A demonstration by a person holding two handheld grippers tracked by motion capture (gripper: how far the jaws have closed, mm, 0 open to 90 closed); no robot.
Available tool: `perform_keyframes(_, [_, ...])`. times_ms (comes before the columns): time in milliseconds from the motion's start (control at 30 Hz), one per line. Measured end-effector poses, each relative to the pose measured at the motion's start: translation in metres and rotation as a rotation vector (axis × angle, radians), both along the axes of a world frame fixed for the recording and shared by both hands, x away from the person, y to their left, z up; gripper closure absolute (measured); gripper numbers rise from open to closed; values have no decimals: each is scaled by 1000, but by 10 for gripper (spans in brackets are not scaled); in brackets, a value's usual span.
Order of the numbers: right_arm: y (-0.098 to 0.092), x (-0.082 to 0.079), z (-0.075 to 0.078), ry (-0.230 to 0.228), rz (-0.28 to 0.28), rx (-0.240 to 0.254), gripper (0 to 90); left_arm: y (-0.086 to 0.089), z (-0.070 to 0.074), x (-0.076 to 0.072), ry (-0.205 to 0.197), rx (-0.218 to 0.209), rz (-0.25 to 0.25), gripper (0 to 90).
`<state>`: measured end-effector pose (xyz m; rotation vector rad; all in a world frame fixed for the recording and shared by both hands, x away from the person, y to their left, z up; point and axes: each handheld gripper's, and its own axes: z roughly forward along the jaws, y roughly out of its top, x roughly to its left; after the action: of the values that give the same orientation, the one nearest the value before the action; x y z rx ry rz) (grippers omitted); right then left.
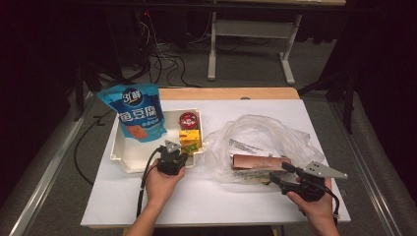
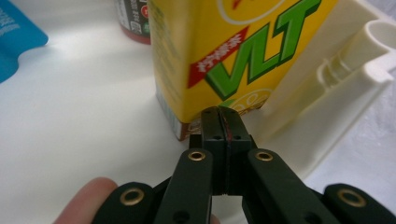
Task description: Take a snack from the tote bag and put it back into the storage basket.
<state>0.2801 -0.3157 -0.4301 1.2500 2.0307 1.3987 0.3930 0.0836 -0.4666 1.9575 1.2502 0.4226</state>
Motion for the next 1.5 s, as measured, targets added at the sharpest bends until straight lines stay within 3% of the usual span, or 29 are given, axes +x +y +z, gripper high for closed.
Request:
perform_keyframes(167, [-1,0,0,1,-4,3,317,-1,1,9,5,6,26,900])
perform_keyframes(267, [-1,0,-1,1,-2,1,317,-2,2,13,10,14,1,900])
perform_keyframes(467, [-1,1,-2,5,-2,0,318,-7,2,24,27,-15,-31,900])
perform_keyframes(633, [-1,1,-2,7,-2,2,319,-14,3,32,28,11,-28,900])
perform_keyframes(733, [-2,1,-3,8,-3,2,319,-14,3,36,27,3,-17,900])
perform_keyframes(833, [-2,1,-3,10,-3,3,319,-13,2,41,52,-31,-16,900])
perform_keyframes(967, [-2,1,-4,10,-3,2,320,-14,1,42,48,-29,-32,900])
perform_keyframes(1133, [-4,1,-2,6,-9,5,320,-11,4,35,0,-25,-35,864])
perform_keyframes(1267, [-9,1,0,-4,-37,17,363,-1,13,23,-6,-98,-20,868])
perform_keyframes(1433, [-18,1,3,-14,-83,28,543,5,20,-1,-56,-108,-13,874])
perform_keyframes(1500, [-23,1,4,-15,-106,27,683,7,24,-13,-74,-121,0,894])
